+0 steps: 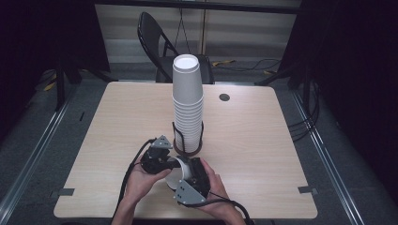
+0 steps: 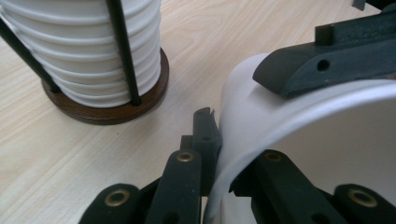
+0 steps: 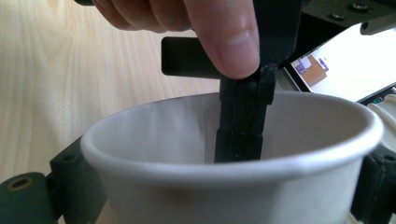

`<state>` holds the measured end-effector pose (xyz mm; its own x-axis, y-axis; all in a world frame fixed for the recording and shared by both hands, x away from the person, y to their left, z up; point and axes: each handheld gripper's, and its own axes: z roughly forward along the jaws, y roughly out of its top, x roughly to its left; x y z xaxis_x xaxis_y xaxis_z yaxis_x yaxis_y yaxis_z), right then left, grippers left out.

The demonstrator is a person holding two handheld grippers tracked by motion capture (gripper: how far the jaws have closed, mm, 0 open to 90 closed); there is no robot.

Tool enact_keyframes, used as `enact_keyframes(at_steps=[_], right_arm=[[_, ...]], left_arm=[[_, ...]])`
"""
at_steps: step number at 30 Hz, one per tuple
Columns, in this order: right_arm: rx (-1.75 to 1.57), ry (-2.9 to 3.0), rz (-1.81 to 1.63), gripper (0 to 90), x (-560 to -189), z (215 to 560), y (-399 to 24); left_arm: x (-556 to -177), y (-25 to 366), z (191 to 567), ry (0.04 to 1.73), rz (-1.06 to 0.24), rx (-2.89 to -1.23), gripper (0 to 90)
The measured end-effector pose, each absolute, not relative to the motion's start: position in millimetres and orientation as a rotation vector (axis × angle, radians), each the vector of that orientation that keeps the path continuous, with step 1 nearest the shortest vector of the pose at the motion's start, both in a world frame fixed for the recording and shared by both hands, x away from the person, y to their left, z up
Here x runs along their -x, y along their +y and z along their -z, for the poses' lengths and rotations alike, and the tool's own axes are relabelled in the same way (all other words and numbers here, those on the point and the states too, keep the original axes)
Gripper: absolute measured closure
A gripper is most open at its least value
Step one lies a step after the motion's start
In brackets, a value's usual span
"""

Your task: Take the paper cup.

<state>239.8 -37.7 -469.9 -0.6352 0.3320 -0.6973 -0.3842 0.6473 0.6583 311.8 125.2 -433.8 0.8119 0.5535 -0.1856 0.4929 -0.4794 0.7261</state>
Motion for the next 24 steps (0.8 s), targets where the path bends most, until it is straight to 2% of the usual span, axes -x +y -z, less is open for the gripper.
enact_keyframes(at_steps=[9, 12, 13, 20, 24], right_arm=[[0.003, 2.009, -1.067, 9.2, -241.2, 470.3, -40.8], [-0.027, 2.009, -1.109, 9.3, -241.4, 467.4, -43.0], [-0.047, 2.007, -1.117, 9.6, -242.5, 466.6, -45.2], [-0.127, 2.003, -1.167, 9.6, -246.9, 464.8, -52.8], [-0.183, 2.015, -1.192, 9.8, -251.1, 464.3, -58.8]], left_arm=[[-309.3, 127.9, 437.4, 0.79, -0.134, -2.097, 84.4], [-307.4, 128.4, 438.7, 0.806, -0.195, -2.065, 78.2], [-306.0, 128.8, 439.5, 0.827, -0.228, -2.043, 70.7], [-301.8, 132.5, 442.5, 0.832, -0.299, -1.962, 61.2], [-300.5, 137.3, 443.2, 0.848, -0.312, -1.871, 46.0]])
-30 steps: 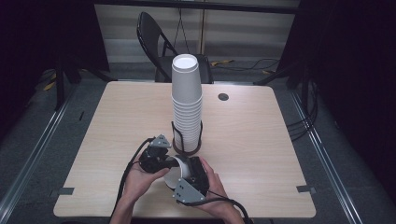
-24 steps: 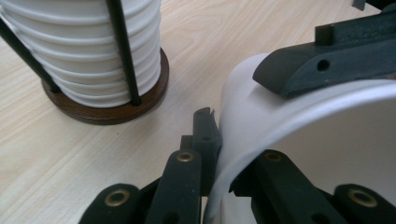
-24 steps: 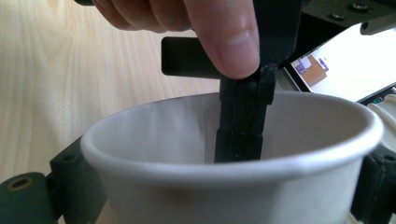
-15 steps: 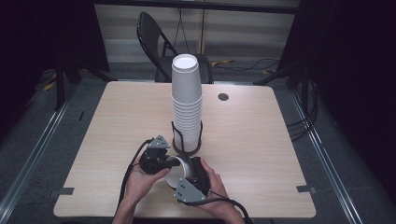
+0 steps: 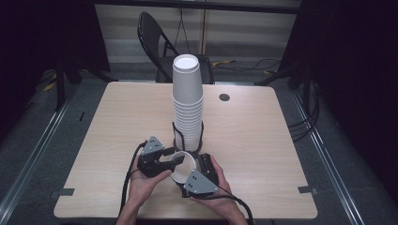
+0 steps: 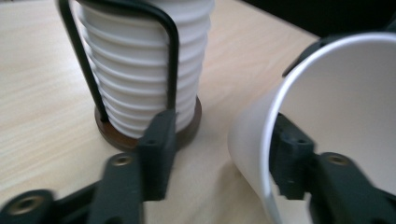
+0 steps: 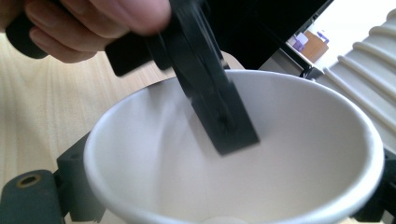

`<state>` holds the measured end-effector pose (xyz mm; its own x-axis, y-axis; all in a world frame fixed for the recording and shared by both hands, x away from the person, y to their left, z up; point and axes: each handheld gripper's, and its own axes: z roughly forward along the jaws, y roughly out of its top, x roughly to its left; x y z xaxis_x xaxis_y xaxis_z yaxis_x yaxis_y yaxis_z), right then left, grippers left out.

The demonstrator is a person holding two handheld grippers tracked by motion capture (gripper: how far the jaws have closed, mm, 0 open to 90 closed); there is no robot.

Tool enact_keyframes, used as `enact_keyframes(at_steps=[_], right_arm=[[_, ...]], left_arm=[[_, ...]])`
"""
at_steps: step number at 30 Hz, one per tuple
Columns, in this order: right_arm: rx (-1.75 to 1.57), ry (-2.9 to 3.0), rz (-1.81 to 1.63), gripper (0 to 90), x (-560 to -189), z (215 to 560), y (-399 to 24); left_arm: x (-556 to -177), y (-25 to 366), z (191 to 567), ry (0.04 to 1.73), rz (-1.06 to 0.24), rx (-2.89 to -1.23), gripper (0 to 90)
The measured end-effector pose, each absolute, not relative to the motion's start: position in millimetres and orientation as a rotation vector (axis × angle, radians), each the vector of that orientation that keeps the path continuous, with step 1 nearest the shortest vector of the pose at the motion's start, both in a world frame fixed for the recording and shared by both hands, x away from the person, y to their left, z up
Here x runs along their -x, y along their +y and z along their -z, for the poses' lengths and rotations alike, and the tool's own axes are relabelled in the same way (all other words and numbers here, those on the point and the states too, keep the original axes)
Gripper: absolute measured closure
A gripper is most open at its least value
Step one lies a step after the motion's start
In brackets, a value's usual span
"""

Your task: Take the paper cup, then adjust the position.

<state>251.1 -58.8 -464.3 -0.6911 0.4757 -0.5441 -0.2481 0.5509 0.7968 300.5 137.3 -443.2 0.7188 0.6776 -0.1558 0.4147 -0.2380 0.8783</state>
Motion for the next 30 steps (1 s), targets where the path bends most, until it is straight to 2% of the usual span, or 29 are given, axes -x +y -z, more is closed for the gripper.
enact_keyframes(at_steps=[6, 9, 13, 26, 30], right_arm=[[-0.267, 2.021, -1.207, 9.8, -256.4, 463.1, -66.2], [-0.298, 2.026, -1.219, 9.8, -257.5, 462.9, -68.7], [-0.432, 2.052, -1.29, 9.9, -263.0, 464.1, -77.2], [-0.684, 1.979, -1.372, 9.9, -276.4, 459.5, -109.9], [-0.743, 1.944, -1.385, 9.9, -282.0, 456.5, -121.3]], left_arm=[[-297.9, 144.1, 443.4, 0.857, -0.34, -1.791, 32.2], [-294.8, 149.0, 443.3, 0.86, -0.369, -1.751, 30.6], [-291.0, 157.1, 444.8, 0.87, -0.394, -1.679, 22.2], [-282.2, 178.2, 449.8, 0.907, -0.48, -1.578, 16.7], [-280.1, 181.3, 459.2, 0.93, -0.525, -1.6, 15.7]])
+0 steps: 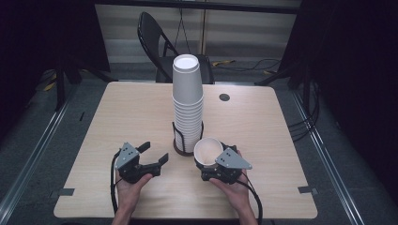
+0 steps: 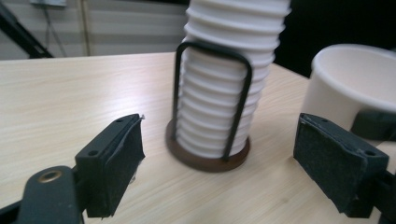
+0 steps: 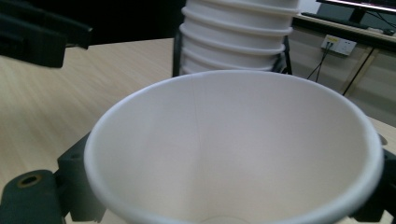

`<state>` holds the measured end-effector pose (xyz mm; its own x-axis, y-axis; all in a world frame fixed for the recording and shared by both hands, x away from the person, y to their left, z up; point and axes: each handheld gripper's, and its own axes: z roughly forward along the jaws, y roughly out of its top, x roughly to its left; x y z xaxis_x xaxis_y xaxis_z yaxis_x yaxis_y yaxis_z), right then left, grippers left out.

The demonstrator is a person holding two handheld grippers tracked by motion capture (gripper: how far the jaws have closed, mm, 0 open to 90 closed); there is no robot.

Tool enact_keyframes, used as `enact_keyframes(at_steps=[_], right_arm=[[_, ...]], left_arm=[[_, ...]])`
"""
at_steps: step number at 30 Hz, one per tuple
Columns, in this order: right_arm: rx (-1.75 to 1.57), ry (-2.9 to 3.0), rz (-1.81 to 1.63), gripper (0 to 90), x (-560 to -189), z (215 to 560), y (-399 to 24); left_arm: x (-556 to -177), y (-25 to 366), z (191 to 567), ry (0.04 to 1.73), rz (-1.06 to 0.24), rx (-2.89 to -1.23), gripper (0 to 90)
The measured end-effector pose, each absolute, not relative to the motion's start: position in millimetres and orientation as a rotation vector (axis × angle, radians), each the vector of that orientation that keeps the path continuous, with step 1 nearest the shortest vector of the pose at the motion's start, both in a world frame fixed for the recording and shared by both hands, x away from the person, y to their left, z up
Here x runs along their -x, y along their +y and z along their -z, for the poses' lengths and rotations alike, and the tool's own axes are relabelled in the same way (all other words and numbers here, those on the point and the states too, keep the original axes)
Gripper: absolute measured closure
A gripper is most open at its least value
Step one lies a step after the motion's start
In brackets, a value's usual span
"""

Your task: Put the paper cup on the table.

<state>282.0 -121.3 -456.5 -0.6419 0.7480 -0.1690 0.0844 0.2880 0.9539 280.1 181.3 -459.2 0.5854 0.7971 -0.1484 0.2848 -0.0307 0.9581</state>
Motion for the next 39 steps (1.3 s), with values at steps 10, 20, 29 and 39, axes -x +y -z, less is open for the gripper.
enact_keyframes(at_steps=[10, 20, 29, 39], right_arm=[[-0.818, 1.893, -1.381, 9.9, -293.0, 449.1, -139.0], [-0.925, 1.824, -1.447, 9.9, -309.5, 441.0, -155.0], [-1.003, 1.762, -1.477, 9.9, -331.6, 436.3, -169.8], [-1.036, 1.739, -1.44, 9.9, -361.7, 434.9, -176.3]], left_arm=[[-285.4, 190.5, 480.1, 0.994, -0.54, -1.619, 15.8], [-275.6, 189.3, 492.6, 1.033, -0.664, -1.604, 15.5], [-269.3, 183.9, 494.9, 1.014, -0.747, -1.598, 15.6], [-265.0, 185.6, 495.8, 1.011, -0.78, -1.551, 15.8]])
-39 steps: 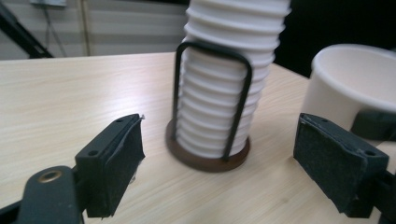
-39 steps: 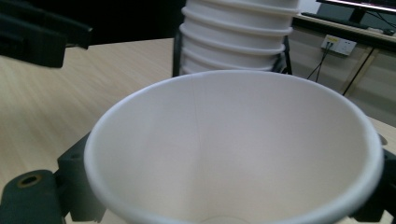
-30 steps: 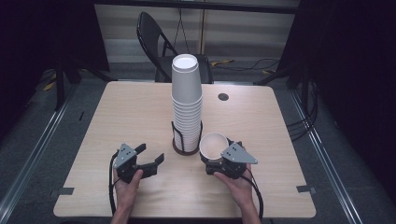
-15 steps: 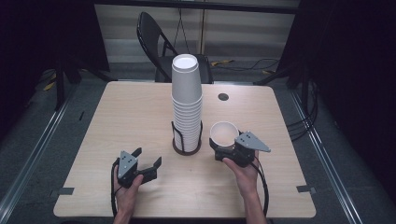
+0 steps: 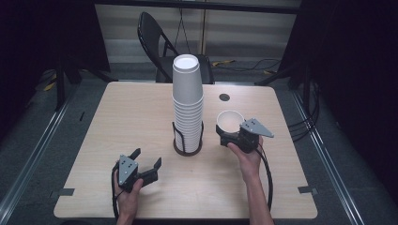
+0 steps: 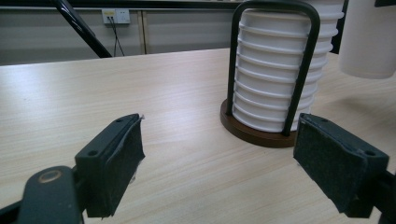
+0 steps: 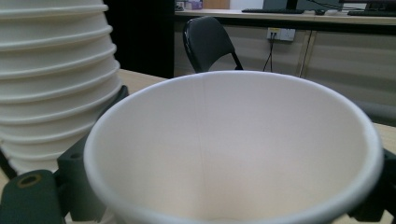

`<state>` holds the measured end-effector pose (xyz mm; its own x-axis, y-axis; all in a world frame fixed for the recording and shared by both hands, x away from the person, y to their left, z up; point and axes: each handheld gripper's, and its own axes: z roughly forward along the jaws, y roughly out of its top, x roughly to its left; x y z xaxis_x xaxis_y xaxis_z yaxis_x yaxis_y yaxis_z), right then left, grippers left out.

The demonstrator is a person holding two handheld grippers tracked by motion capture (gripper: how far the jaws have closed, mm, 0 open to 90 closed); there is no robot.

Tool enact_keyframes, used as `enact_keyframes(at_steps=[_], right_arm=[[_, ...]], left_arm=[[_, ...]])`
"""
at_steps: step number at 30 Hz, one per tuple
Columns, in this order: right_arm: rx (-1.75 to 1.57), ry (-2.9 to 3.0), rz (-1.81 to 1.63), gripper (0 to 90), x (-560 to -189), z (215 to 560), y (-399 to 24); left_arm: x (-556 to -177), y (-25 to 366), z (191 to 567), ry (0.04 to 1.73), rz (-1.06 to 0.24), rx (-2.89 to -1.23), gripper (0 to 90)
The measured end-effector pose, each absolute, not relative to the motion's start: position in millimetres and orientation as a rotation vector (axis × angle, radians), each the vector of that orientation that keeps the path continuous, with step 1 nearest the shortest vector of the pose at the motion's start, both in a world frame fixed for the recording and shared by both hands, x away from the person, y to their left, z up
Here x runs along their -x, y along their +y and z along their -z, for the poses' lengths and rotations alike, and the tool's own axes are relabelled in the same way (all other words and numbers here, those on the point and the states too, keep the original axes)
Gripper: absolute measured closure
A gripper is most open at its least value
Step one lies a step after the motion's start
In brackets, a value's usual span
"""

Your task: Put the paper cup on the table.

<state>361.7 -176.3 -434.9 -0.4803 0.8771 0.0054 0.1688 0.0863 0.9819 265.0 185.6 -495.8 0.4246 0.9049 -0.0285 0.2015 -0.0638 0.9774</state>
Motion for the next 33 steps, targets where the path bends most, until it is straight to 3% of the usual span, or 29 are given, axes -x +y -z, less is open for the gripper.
enact_keyframes(at_steps=[15, 33], right_arm=[[-1.123, 1.733, -1.433, 9.7, -402.5, 449.7, -176.9], [-1.17, 1.776, -1.43, 9.5, -418.5, 474.7, -162.9]], left_arm=[[-263.3, 187.2, 496.4, 1.032, -0.791, -1.505, 15.8], [-263.1, 187.7, 496.4, 1.028, -0.791, -1.509, 15.7]])
